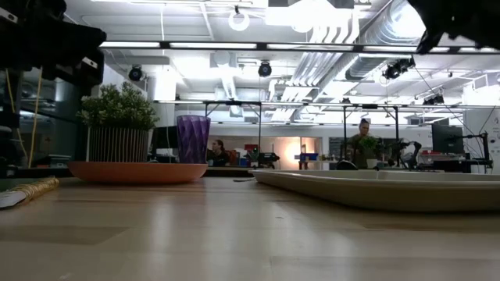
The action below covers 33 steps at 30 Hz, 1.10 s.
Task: Pick and place plate/cup/fork/spoon on tray
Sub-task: Prepare the gray serving tray on the table
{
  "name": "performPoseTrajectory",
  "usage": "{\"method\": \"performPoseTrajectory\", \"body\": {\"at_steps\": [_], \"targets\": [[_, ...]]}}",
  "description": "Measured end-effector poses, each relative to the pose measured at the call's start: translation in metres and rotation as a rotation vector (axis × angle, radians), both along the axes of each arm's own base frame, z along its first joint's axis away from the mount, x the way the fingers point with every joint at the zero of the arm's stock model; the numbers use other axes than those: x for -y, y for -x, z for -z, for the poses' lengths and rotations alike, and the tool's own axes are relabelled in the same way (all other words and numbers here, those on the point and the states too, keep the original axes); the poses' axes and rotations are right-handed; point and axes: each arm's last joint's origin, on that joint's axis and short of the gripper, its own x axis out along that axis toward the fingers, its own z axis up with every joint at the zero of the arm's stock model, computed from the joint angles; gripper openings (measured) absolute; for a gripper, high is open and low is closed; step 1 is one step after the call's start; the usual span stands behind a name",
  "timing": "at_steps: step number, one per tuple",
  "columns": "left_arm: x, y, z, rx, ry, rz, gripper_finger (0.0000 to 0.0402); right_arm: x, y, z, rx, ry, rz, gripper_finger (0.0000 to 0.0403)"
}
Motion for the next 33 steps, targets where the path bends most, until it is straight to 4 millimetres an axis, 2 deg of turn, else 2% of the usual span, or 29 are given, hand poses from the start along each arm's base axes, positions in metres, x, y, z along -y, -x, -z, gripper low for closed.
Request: {"method": "performPoseTrajectory", "body": {"at_steps": [3,8,12,16,19,22,28,33], "targets": [[-0.001,0.000,-0.003,0.036,0.000,-0.045,0.0003,0.002,-0.005,-0.021,-0.060,-0.040,0.070,0.0000],[-0.002,0.002,-0.013,0.126,0.041,-0.066,0.0003,0.006,-0.033,-0.044,-0.391,-0.193,0.156,0.0000],[-0.002,-0.002,-0.024,0.072,0.059,-0.067,0.0000,0.007,-0.066,-0.047,-0.735,-0.313,0.180,0.0000],[-0.002,-0.016,-0.036,-0.053,0.047,-0.105,0.0000,0.007,-0.092,-0.041,-1.043,-0.367,0.218,0.0000],[-0.001,-0.036,-0.044,-0.177,0.011,-0.140,0.0000,0.006,-0.107,-0.031,-1.199,-0.438,0.192,0.0000],[-0.001,-0.060,-0.054,-0.307,-0.018,-0.176,0.0000,-0.002,-0.118,-0.018,-1.299,-0.511,0.080,0.0000],[-0.014,-0.117,-0.063,-0.529,-0.116,-0.236,0.0000,-0.038,-0.125,0.003,-1.473,-0.564,-0.036,0.0000],[-0.039,-0.169,-0.061,-0.625,-0.180,-0.192,0.0000,-0.069,-0.124,0.013,-1.529,-0.563,-0.033,0.0000]]}}
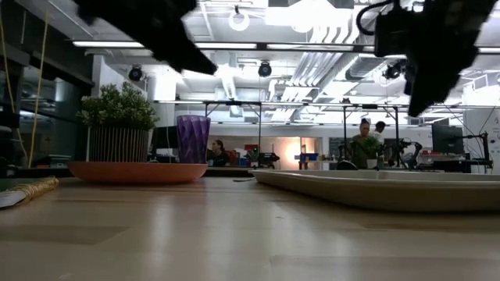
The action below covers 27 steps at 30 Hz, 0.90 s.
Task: Pick and place plate/cup/fork/spoon on tray
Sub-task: Prepare the gray serving tray on the table
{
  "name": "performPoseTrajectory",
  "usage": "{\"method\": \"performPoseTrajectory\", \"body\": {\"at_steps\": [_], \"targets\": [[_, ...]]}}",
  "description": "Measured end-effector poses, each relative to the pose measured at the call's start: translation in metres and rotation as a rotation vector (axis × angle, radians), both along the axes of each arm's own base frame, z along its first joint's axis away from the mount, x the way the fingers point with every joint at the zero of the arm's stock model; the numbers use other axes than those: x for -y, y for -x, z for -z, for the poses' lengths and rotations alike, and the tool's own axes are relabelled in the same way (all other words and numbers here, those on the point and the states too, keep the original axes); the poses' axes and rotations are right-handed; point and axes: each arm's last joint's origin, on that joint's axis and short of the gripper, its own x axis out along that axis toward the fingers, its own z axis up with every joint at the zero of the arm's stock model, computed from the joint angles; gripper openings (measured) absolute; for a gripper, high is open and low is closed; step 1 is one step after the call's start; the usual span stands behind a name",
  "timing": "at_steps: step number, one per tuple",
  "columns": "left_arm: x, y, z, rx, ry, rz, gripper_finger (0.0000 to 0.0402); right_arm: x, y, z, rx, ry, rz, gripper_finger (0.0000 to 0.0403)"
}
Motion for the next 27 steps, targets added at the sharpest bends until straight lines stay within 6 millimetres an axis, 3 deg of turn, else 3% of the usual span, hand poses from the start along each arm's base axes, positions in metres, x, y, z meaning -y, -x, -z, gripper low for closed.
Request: {"method": "performPoseTrajectory", "body": {"at_steps": [8,15,20,27], "targets": [[-0.043,-0.076,0.028,-0.119,-0.113,-0.015,0.0000,-0.032,-0.001,0.024,-0.072,0.068,0.081,0.0000],[-0.070,-0.122,0.062,-0.188,-0.159,-0.017,0.0000,-0.048,-0.005,0.050,-0.143,0.119,0.098,0.0000],[-0.084,-0.138,0.086,-0.252,-0.203,-0.047,0.0000,-0.057,-0.011,0.059,-0.120,0.118,0.078,0.0000],[-0.096,-0.139,0.099,-0.305,-0.215,-0.081,0.0000,-0.059,-0.006,0.081,-0.092,0.081,0.099,0.0000]]}}
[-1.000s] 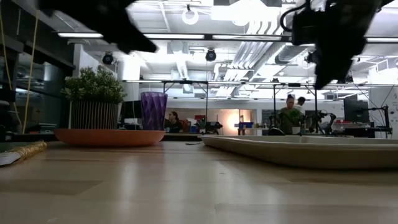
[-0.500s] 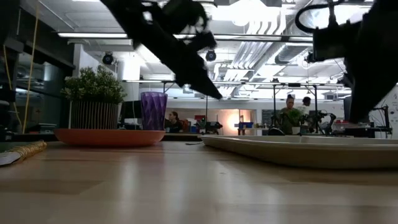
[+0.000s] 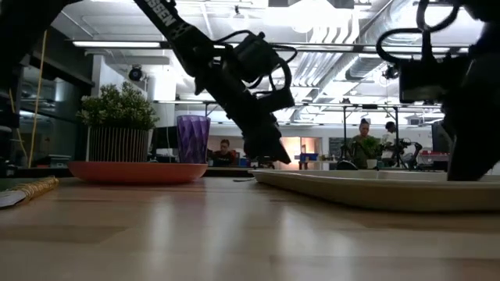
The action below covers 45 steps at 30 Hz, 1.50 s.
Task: Pick and place plate/cup/fork/spoon on tray
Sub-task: Prepare the gray serving tray on the table
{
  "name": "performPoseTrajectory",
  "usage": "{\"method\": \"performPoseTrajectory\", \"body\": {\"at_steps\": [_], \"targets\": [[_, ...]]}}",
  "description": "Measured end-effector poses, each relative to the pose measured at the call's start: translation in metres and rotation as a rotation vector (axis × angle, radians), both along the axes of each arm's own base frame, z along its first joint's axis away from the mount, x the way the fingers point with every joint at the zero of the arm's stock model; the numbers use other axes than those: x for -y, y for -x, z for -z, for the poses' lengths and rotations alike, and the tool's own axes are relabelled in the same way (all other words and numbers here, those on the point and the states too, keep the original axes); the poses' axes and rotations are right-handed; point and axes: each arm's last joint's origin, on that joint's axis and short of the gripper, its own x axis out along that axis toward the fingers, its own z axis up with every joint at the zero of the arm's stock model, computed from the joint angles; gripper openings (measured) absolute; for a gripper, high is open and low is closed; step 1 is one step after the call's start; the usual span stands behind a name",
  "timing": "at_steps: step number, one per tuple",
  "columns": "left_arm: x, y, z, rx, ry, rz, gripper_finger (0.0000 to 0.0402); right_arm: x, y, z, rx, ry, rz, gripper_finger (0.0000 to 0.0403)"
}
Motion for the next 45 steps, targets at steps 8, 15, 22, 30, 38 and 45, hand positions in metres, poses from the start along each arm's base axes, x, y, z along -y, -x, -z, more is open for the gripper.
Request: {"method": "performPoseTrajectory", "body": {"at_steps": [8,15,22,30,38,45], "targets": [[-0.017,0.011,0.005,-0.076,-0.006,-0.075,0.0000,0.007,0.010,0.016,0.033,-0.045,0.077,0.0000],[-0.026,0.020,0.019,-0.148,0.086,-0.125,0.0000,0.007,0.011,0.017,0.025,-0.040,0.076,0.0000],[-0.015,0.033,0.022,-0.286,0.185,-0.175,0.0000,0.011,0.017,0.017,-0.041,0.010,0.061,0.0000],[0.011,0.033,0.025,-0.364,0.209,-0.193,0.0000,0.030,0.028,0.009,-0.149,0.040,0.099,0.0000],[0.048,0.039,0.019,-0.486,0.236,-0.179,0.0000,0.057,0.030,0.008,-0.250,0.115,0.153,0.0000],[0.079,0.038,0.015,-0.502,0.273,-0.124,0.0000,0.085,0.033,0.009,-0.339,0.206,0.277,0.0000]]}}
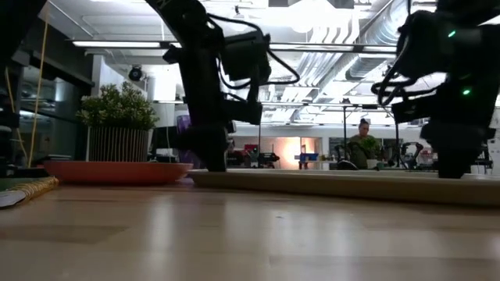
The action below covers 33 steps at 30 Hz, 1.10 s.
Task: Pick and place plate/cup/fork/spoon on tray
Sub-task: Prepare the gray serving tray on the table
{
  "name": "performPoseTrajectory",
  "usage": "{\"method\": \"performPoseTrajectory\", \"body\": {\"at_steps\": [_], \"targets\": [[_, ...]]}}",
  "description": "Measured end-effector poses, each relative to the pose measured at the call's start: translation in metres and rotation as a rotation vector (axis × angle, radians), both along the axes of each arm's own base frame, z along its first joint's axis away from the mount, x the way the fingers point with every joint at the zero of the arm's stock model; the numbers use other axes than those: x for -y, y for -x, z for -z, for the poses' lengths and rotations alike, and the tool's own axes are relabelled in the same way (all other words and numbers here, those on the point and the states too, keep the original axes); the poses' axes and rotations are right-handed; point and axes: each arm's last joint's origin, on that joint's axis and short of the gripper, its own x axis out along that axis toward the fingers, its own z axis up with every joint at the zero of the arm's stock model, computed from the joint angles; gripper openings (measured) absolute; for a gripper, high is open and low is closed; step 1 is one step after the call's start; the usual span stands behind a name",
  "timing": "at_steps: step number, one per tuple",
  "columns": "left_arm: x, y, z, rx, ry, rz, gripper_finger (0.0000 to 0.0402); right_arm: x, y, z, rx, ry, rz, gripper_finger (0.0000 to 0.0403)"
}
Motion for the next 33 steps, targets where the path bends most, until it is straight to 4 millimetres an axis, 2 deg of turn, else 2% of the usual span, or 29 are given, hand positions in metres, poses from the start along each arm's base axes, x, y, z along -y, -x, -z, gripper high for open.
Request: {"method": "performPoseTrajectory", "body": {"at_steps": [5,9,13,16,20,26,30,33], "targets": [[0.026,-0.005,-0.001,0.039,0.092,0.083,0.0000,0.018,-0.001,0.000,-0.025,0.053,0.034,0.0000],[0.050,-0.014,-0.001,0.131,0.280,0.186,0.0000,0.028,-0.003,0.000,-0.021,0.109,0.040,0.0000],[0.073,-0.024,-0.002,0.250,0.430,0.301,0.0000,0.030,-0.004,-0.001,-0.017,0.118,0.040,0.0000],[0.082,-0.029,-0.006,0.281,0.427,0.350,0.0000,0.030,0.000,-0.001,-0.053,0.141,0.027,0.0000],[0.078,-0.034,-0.021,0.219,0.346,0.346,0.0000,0.027,0.006,-0.003,-0.092,0.171,0.018,0.0000],[0.057,-0.029,-0.039,0.202,0.255,0.272,0.0000,0.019,0.012,-0.018,-0.001,0.181,0.010,0.0000],[0.041,-0.013,-0.047,0.272,0.213,0.173,0.0000,0.013,0.017,-0.022,0.056,0.166,0.012,0.0000],[0.032,0.005,-0.059,0.422,0.167,0.105,0.0000,0.012,0.027,-0.015,0.087,0.169,0.019,0.0000]]}}
